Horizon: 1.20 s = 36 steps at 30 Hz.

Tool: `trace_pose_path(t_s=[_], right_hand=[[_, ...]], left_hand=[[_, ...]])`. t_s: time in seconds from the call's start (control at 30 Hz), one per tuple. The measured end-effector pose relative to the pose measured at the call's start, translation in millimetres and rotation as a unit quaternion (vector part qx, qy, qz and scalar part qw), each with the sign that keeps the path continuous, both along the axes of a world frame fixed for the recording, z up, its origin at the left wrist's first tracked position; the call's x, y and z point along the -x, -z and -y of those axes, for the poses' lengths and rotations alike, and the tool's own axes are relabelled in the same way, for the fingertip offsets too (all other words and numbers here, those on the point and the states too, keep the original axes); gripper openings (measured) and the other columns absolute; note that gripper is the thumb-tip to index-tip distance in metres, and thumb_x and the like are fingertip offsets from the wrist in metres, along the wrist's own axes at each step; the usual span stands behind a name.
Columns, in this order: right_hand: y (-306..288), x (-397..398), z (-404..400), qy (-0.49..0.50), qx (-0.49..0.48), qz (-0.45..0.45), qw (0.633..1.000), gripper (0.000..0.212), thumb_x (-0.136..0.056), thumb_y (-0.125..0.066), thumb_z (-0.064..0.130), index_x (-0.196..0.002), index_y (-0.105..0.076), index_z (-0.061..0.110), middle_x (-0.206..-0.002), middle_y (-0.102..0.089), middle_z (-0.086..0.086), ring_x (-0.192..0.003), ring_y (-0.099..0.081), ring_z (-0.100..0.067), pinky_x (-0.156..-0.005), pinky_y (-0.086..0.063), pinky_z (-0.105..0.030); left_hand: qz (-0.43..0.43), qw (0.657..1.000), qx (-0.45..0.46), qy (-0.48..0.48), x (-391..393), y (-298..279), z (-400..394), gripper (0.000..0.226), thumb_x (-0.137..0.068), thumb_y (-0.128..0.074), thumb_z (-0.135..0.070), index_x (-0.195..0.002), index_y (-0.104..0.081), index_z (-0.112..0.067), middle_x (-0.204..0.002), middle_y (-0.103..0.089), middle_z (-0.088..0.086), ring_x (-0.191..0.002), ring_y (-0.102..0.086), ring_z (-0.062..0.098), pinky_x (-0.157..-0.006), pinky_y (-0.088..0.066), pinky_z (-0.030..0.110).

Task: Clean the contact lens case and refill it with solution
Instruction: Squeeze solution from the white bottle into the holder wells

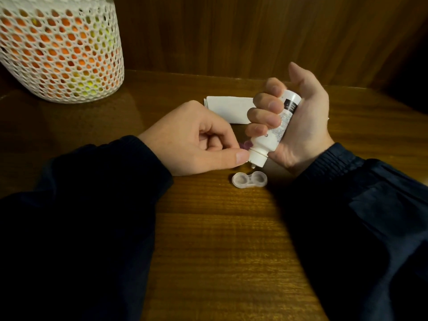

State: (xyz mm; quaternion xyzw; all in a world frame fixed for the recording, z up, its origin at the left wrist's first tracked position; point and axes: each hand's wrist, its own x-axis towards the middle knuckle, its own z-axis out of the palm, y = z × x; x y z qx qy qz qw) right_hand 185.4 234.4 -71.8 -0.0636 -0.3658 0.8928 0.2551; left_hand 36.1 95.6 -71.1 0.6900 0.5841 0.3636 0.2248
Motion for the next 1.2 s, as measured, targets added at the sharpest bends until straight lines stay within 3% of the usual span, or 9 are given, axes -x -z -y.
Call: trace_pose_path(t_s=[0.2,1.2], right_hand=[[-6.0,-12.0,-6.5,0.025,-0.010,0.011,1.000,0.063,-0.105,-0.035,0.054,-0.059,-0.052,0.015,-0.046,-0.045,0.003,-0.035,-0.042,-0.010,-0.044,-0.039,-0.017],[-7.4,-12.5,-0.4,0.054,-0.038,0.045,0.997,0.059,-0.104,-0.038,0.053,-0.057,-0.044,0.018,-0.043,-0.037,0.005,-0.032,-0.035,-0.010,-0.044,-0.033,-0.018]], left_hand=[[0.009,1.000,-0.007,0.009,-4.6,4.5,-1.6,0.017,-0.090,-0.078,-0.031,-0.099,-0.083,-0.018,-0.065,-0.063,0.015,-0.050,-0.044,0.004,-0.049,-0.034,0.012],[0.003,1.000,0.006,0.012,-4.8,6.1,-4.4,0.021,-0.089,-0.076,-0.038,-0.100,-0.083,-0.021,-0.067,-0.066,0.012,-0.051,-0.046,0.007,-0.049,-0.036,0.016]])
